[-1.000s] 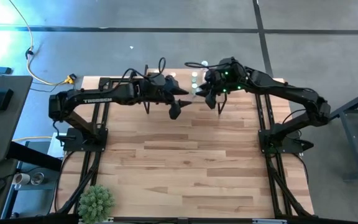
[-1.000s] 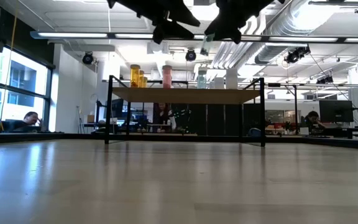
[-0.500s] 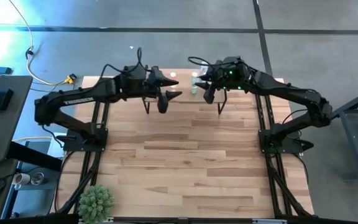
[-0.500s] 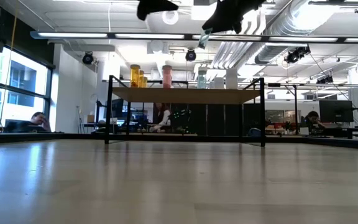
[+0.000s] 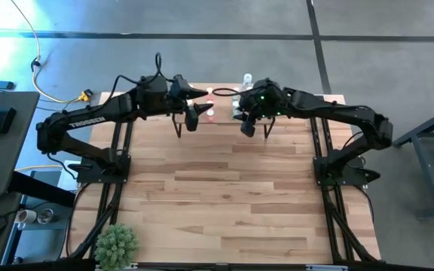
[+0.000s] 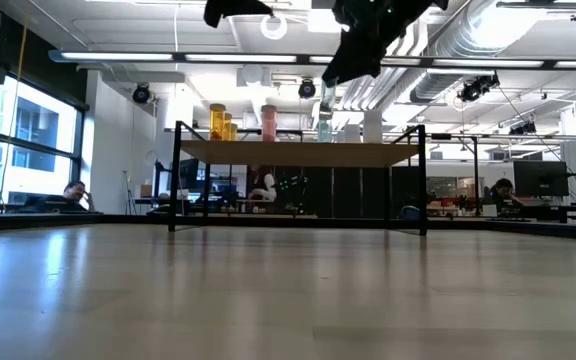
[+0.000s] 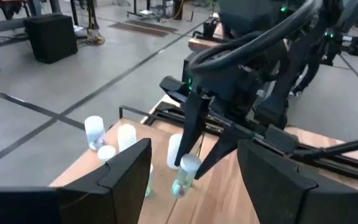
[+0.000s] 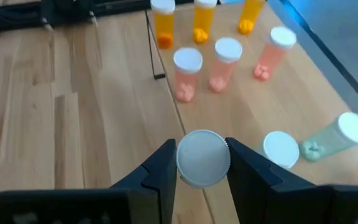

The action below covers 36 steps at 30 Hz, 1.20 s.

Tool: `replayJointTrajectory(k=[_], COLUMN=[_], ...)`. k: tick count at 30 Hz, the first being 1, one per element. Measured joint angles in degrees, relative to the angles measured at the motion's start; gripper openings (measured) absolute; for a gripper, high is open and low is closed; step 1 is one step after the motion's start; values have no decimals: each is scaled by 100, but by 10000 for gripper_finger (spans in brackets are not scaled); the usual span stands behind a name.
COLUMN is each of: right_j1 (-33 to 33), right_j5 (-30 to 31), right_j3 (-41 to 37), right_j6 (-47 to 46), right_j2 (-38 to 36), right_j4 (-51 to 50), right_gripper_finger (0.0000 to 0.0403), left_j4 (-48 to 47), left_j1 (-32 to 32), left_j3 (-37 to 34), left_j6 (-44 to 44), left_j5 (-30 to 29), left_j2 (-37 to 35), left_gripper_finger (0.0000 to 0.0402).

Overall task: Pick and place medicine bottles onto shelf by color
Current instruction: Put the blue pill bottle on the shelf aligned with the blue pill bottle

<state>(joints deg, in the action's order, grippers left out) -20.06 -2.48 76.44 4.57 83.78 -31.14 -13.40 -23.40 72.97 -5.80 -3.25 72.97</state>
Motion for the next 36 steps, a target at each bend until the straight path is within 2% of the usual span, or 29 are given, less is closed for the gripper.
replayJointTrajectory(k=[13,17,31,36], right_j1=[-57,-59,-212,-299], right_j5=[13,231,293,-11], right_j3=[0,0,0,0], right_j6=[215,234,-10,-157], right_j2=[460,600,624,627], right_j4=[-85,-101,-83,-85], right_gripper_finger=[106,106,106,106], left_j4=[-357,-355,-360,-383], left_j1=[0,0,0,0], left_j3=[0,0,0,0], left_j6=[-1,-2,148,147], left_j5=[-2,-2,-20,-19], left_j2=[26,26,26,26], left_gripper_finger=[229,229,229,230])
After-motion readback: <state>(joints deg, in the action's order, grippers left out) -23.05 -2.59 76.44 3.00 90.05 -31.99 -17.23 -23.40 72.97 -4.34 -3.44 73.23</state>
